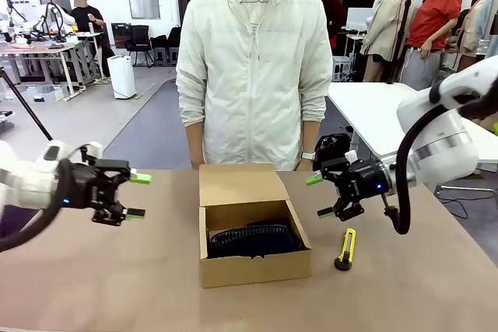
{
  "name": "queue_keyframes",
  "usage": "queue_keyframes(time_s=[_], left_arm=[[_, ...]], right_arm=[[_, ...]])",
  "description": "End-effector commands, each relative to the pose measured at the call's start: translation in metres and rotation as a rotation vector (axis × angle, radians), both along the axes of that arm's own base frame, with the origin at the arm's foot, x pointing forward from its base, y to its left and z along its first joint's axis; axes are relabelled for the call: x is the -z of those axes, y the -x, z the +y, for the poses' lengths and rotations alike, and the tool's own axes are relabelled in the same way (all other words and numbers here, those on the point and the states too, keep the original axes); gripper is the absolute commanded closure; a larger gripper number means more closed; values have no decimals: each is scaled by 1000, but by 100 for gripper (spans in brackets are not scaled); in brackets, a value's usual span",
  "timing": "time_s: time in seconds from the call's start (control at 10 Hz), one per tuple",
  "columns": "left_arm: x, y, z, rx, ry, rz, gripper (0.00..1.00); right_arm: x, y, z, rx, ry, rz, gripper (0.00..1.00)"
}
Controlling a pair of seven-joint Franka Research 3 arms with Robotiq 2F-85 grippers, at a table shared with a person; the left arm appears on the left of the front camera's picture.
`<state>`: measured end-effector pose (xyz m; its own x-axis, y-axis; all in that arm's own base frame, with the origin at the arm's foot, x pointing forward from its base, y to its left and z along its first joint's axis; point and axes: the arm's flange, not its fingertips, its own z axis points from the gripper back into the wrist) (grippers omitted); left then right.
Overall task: Pack the items into the box.
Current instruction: Close the Mailer Box.
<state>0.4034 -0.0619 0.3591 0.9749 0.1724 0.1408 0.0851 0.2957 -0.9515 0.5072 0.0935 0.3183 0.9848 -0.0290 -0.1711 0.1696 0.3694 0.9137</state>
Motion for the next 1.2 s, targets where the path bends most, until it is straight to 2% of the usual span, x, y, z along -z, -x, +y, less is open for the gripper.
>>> queue_keyframes(time_s=[0.0,0.1,0.4,0.5,0.6,0.7,0.8,0.9,1.0,1.1], left_arm=[[23,-13,-30,-108,-71,-139,0],[0,0,0,0,0,0,0],[0,0,0,0,0,0,0],[11,-3,-10,-17,-23,-25,0],[14,-43,-11,-14,38,-69,0],[19,-83,-14,-157,80,-143,0],[25,-116,-20,-171,31,-184,0],[31,-140,-25,-142,-10,-137,0],[39,-157,-30,-79,-59,-37,0],[49,-166,-36,-46,-102,19,0]], right_arm=[[13,-29,10,46,-5,-104,0],[0,0,0,0,0,0,0],[0,0,0,0,0,0,0],[10,-9,1,4,-1,-16,0],[17,-41,-1,-13,-20,-27,0],[17,-56,-6,-33,-47,-73,0],[16,-66,-10,-32,-41,-107,0],[18,-76,-5,-52,-27,-128,0],[21,-86,-1,-58,-41,-137,0],[24,-94,3,-61,-54,-167,0]])
